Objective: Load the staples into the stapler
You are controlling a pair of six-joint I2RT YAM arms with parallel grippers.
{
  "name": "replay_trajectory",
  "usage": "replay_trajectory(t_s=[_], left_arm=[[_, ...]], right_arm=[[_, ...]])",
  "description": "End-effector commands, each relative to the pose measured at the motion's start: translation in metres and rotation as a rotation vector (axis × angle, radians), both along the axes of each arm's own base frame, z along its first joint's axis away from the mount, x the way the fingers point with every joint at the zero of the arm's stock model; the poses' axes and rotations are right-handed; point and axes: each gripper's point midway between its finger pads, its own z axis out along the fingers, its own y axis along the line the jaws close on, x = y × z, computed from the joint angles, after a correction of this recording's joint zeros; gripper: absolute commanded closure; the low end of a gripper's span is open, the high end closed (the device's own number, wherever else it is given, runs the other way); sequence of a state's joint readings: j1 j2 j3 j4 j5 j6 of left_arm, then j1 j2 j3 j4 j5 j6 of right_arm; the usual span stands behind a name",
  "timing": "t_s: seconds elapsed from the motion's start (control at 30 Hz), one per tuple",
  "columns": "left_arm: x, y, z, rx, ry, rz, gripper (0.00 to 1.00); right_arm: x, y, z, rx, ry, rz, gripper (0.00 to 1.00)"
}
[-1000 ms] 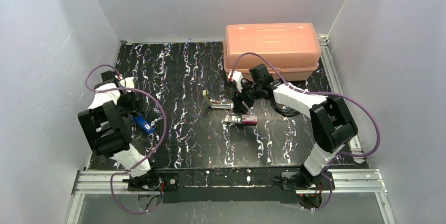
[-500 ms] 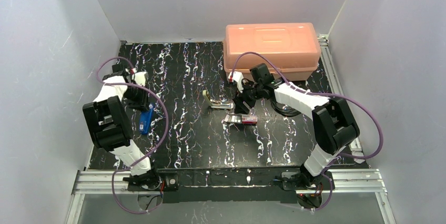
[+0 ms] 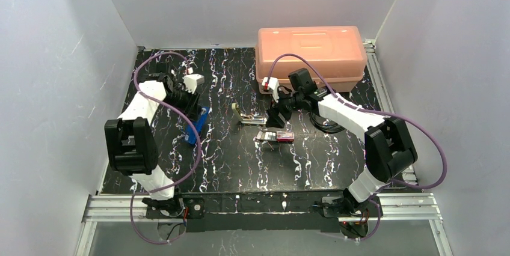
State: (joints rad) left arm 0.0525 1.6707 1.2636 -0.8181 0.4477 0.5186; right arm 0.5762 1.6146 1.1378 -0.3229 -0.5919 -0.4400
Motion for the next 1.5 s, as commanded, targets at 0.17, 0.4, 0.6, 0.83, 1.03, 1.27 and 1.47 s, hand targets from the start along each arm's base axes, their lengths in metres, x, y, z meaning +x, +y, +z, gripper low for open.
replay_trajectory(t_s=[0.17,0.4,0.6,0.83,1.03,1.27,1.47], left_arm=[[-0.044,-0.080,0.122,-0.268,-0.263,-0.317,1.00],[-0.091,-0.123,0.174,-0.400,-0.311,-0.503,1.00],[-0.106,-0.153,0.197,-0.486,-0.305,-0.591,1.00],[-0.105,-0.177,0.199,-0.521,-0.282,-0.634,1.00],[-0.099,-0.185,0.196,-0.523,-0.287,-0.635,1.00],[-0.095,-0.191,0.193,-0.532,-0.290,-0.625,1.00],[-0.093,-0.191,0.187,-0.526,-0.286,-0.620,1.00]], right_arm=[[-0.013,0.043,0.105,0.336,-0.007,0.133,0.22],[-0.022,0.059,0.144,0.415,0.008,0.198,0.01],[-0.040,0.067,0.154,0.427,0.017,0.268,0.01],[-0.064,0.072,0.154,0.436,0.043,0.344,0.01],[-0.071,0.071,0.152,0.438,0.055,0.359,0.05],[-0.071,0.074,0.142,0.440,0.085,0.345,0.26],[-0.070,0.075,0.144,0.447,0.091,0.335,0.54]])
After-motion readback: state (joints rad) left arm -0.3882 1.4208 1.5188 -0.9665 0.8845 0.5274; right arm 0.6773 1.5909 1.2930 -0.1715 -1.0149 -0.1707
